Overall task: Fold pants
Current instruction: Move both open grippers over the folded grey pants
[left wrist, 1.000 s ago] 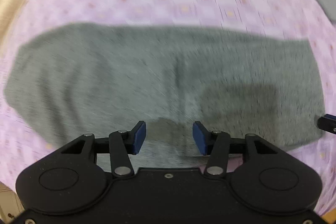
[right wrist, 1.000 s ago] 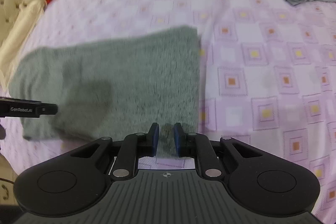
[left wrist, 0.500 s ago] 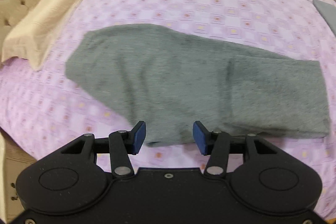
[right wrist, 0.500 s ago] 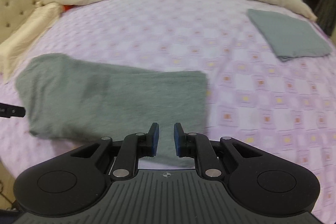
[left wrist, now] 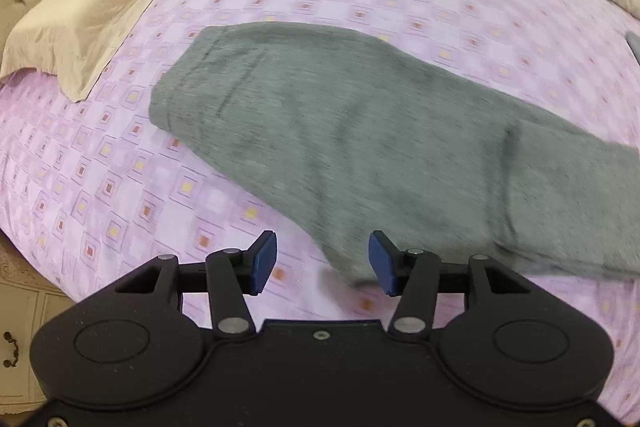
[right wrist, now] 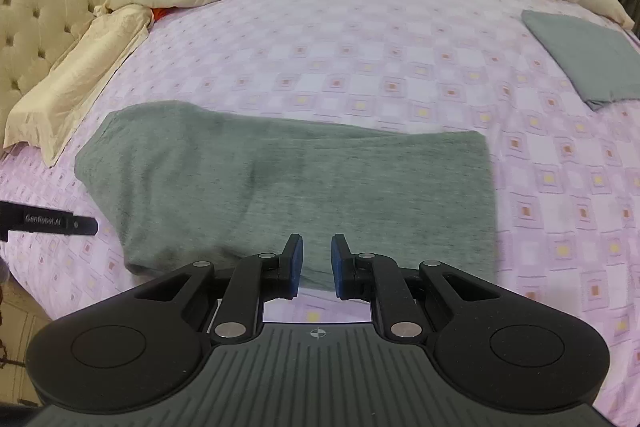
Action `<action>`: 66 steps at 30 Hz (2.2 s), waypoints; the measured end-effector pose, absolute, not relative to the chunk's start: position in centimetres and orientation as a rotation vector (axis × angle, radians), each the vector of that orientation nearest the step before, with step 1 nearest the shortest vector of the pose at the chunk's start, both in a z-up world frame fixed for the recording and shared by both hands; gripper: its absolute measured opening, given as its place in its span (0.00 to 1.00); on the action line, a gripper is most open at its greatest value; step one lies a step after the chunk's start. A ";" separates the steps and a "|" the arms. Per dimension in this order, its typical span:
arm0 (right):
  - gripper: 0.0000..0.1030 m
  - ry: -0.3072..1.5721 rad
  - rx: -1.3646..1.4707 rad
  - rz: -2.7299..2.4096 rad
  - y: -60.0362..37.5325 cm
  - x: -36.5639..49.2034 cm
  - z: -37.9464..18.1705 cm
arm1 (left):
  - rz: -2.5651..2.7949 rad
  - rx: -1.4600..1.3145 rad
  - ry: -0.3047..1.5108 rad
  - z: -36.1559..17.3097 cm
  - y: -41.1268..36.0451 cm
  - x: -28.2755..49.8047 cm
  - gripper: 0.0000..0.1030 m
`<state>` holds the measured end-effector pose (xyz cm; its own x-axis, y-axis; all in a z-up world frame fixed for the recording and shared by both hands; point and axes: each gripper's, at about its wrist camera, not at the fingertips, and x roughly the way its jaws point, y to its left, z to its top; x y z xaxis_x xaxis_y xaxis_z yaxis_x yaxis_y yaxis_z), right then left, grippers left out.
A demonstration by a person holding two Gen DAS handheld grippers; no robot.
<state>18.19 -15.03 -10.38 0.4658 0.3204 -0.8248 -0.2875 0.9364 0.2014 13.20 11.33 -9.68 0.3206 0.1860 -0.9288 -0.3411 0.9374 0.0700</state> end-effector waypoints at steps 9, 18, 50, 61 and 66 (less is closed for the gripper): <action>0.15 0.987 0.120 0.315 -7.6 19.0 -9.6 | 0.315 -0.178 1.208 -12.0 22.0 15.7 0.57; 0.26 1.010 0.206 0.256 -2.2 20.1 -10.1 | 0.288 -0.275 1.239 -15.8 30.0 18.3 0.60; 0.41 1.109 0.122 0.296 2.7 22.6 -10.8 | 0.136 -0.471 1.076 -15.4 35.5 18.2 0.81; 0.41 1.121 0.107 0.300 2.9 22.3 -10.8 | -0.010 -0.494 1.289 -22.1 38.4 24.2 0.98; 0.41 1.131 0.127 0.282 2.7 22.2 -11.0 | -0.156 -0.397 1.329 -22.2 36.3 25.4 0.98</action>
<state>22.24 2.67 -11.04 0.3948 0.2854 -0.8733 -0.1578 0.9575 0.2415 25.38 36.28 -22.24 0.2414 -0.3335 -0.9113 -0.1136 0.9229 -0.3678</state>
